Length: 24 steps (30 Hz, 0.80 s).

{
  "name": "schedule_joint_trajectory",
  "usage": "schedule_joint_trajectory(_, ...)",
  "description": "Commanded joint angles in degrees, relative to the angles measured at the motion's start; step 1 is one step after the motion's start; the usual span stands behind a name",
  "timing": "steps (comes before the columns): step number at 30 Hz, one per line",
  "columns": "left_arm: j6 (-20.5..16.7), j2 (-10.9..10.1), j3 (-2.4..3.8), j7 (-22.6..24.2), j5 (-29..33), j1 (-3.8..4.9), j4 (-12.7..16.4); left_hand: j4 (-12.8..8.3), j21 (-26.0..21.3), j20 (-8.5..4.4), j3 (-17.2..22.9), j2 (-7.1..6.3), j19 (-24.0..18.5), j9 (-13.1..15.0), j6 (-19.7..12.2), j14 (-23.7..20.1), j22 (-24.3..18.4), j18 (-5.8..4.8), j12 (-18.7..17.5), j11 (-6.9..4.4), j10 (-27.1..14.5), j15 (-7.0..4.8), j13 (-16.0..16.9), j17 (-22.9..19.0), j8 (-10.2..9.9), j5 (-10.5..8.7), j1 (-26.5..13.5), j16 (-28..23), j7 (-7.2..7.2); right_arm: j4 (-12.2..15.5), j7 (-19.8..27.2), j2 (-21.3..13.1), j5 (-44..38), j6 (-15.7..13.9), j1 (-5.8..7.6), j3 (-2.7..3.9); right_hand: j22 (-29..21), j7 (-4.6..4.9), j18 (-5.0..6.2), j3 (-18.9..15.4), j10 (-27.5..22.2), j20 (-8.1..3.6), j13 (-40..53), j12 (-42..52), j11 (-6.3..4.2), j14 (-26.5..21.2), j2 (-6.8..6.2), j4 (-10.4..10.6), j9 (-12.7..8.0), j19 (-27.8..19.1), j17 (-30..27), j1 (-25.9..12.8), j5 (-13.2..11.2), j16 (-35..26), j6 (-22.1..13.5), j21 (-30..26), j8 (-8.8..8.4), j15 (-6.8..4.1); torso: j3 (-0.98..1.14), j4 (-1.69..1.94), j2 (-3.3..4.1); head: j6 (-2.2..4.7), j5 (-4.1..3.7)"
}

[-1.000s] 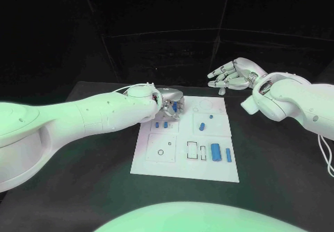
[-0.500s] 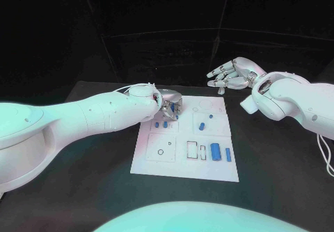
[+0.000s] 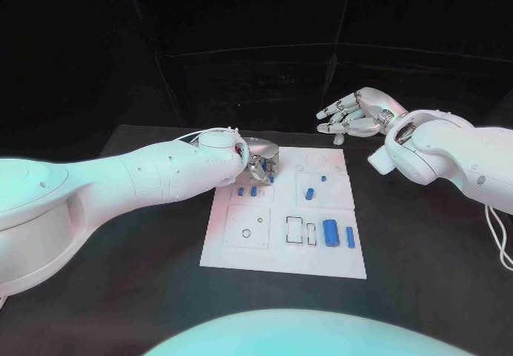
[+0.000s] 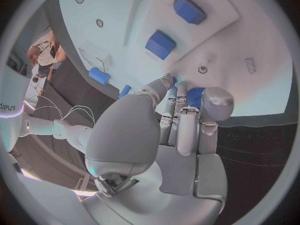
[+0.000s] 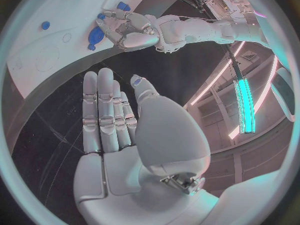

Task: Assemble the parts on the task board

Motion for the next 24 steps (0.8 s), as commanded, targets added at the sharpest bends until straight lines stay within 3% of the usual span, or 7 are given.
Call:
schedule_joint_trajectory(1, 1.83, 0.12, -0.18, 1.31, -0.48, -0.43, -0.08, 0.00, 0.30, 0.05, 0.32, 0.26, 0.36, -0.07, 0.39, 1.95, 0.17, -1.06, -0.30, 0.05, 0.42, -0.43, -0.03, -0.08, -0.36, 0.19, -0.33, 0.34, 0.00, 0.03, 0.50, 0.08, 0.16, -0.26, 0.10, 0.04, -0.08, 0.22, 0.23, 0.34, -0.11, -0.07, -0.05, -0.18, -0.01, 0.21, 0.04, 0.07, -0.02, 0.24, 0.08, 0.08, 0.25, -0.17, -0.01, -0.31, -0.16, 0.13, 0.01, 0.03, 0.01, -0.09, -0.03)
schedule_joint_trajectory(12, 0.83, 0.23, -0.18, 2.06, -0.06, -0.62, -0.29, -0.06, 1.17, -0.01, 0.98, 0.34, 0.62, -0.24, 0.48, 1.95, 1.13, -1.27, -0.97, 0.04, 0.91, -0.47, -0.05, -0.29, -0.81, 0.19, -0.61, 0.32, 0.08, 0.04, 0.51, 0.14, 0.16, -0.22, 0.10, 0.04, -0.08, 0.22, 0.23, 0.34, -0.11, -0.07, -0.05, -0.18, -0.01, 0.21, 0.04, 0.07, -0.02, 0.24, 0.08, 0.08, 0.25, -0.17, -0.01, -0.31, -0.16, 0.13, 0.04, 0.00, -0.01, 0.02, 0.00)
schedule_joint_trajectory(17, -1.86, -0.09, -0.17, 2.39, 1.11, -0.65, -0.29, -1.44, 1.97, -0.24, 3.99, 1.93, 0.87, -0.12, 2.04, 2.01, 2.05, -1.40, -1.51, -0.26, 2.79, -0.77, 0.11, -0.37, -0.71, 0.04, 1.02, 0.40, 0.07, 0.07, 0.52, 0.12, 0.16, -0.22, 0.10, 0.04, -0.08, 0.22, 0.23, 0.34, -0.11, -0.07, -0.05, -0.18, -0.01, 0.21, 0.04, 0.07, -0.02, 0.24, 0.08, 0.08, 0.25, -0.17, -0.01, -0.31, -0.16, 0.13, 0.03, 0.06, -0.01, 0.15, -0.10)
schedule_joint_trajectory(24, -5.79, -1.07, -0.14, 3.45, 2.11, -0.67, 0.45, -3.09, 3.12, -0.40, 6.31, 2.07, 1.25, -0.03, 3.21, 2.04, 3.31, -1.64, -2.35, -0.38, 4.40, -0.87, 0.25, -0.51, -0.84, -0.34, 1.55, 0.44, 0.19, 0.07, 0.54, 0.08, 0.16, -0.20, 0.10, 0.04, -0.08, 0.23, 0.22, 0.45, -0.12, -0.07, -0.10, -0.17, 0.00, 0.22, 0.10, 0.12, -0.01, 0.25, 0.12, 0.07, 0.27, -0.22, -0.01, -0.33, -0.15, 0.14, 0.03, 0.05, -0.04, 0.21, -0.11)
